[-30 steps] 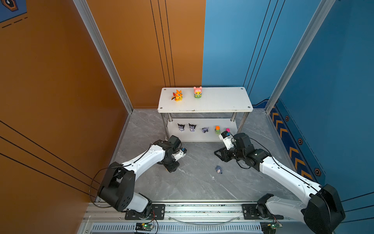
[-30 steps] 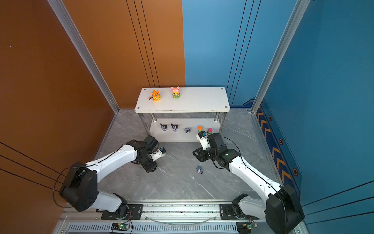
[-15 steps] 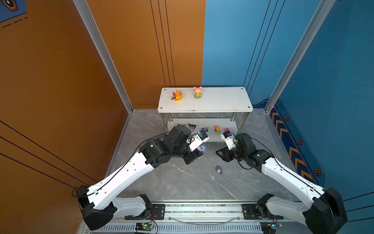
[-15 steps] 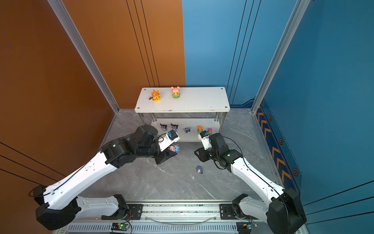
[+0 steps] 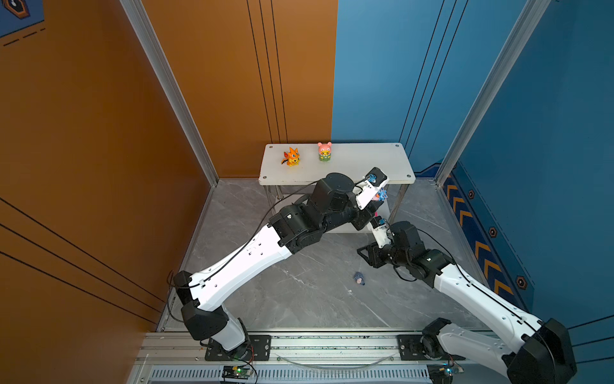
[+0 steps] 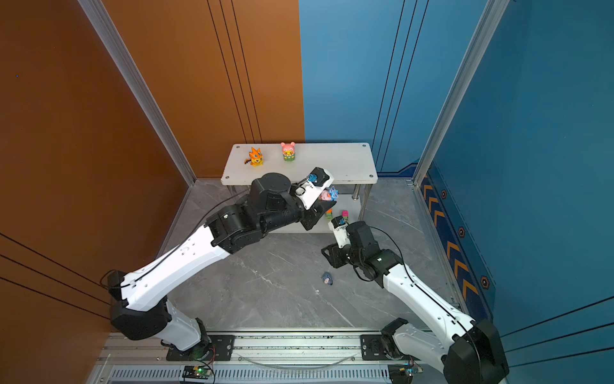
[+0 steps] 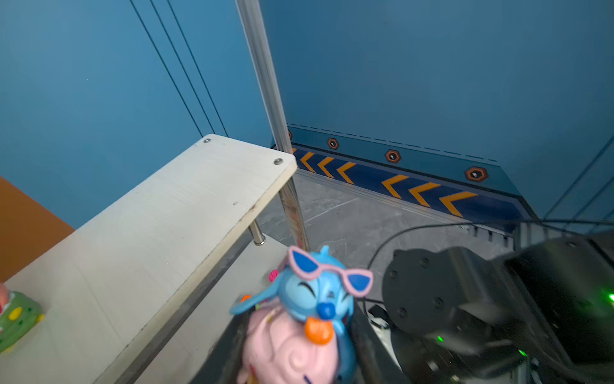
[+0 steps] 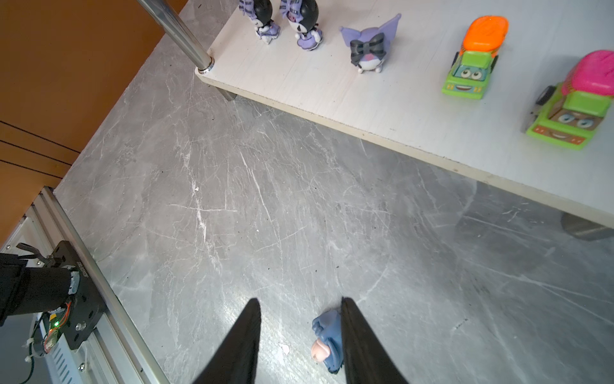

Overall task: Organize plastic toys on shelves
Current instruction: Place the plastic toy on the shelf.

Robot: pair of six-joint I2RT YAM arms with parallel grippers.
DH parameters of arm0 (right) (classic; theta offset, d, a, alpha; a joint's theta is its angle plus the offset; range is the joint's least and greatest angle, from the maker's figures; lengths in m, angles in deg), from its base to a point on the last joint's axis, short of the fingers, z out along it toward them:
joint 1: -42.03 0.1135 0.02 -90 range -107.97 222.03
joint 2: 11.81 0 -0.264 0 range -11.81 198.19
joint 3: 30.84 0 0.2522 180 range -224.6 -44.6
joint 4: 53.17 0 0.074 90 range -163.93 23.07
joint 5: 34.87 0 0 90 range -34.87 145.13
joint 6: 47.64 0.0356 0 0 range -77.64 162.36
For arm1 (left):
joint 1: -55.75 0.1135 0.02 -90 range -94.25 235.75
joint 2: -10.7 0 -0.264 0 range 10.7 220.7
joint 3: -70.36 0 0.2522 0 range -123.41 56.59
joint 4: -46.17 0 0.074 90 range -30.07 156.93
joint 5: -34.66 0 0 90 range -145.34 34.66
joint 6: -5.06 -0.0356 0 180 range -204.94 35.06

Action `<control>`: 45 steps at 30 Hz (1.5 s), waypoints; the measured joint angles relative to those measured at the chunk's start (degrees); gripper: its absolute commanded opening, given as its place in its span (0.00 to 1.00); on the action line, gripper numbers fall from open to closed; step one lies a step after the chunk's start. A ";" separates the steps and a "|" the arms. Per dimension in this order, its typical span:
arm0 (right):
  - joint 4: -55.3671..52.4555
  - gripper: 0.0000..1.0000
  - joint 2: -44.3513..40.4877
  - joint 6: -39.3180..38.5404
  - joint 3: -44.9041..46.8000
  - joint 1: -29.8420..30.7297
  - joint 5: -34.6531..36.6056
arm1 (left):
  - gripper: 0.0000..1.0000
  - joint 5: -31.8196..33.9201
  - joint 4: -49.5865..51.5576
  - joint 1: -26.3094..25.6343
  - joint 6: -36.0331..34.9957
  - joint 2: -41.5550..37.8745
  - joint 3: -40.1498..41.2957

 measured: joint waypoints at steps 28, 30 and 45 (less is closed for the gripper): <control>1.62 0.41 -0.17 1.44 2.73 -0.31 -0.13 | 0.30 18.51 -35.69 6.45 13.51 18.91 -6.16; 2.01 0.41 -0.17 1.44 3.06 -0.39 -0.24 | 0.31 19.12 -36.39 6.49 14.21 20.17 -6.82; 2.62 0.41 0.24 1.44 4.17 -1.77 -1.57 | 0.32 23.15 -41.05 6.86 17.16 23.67 -7.74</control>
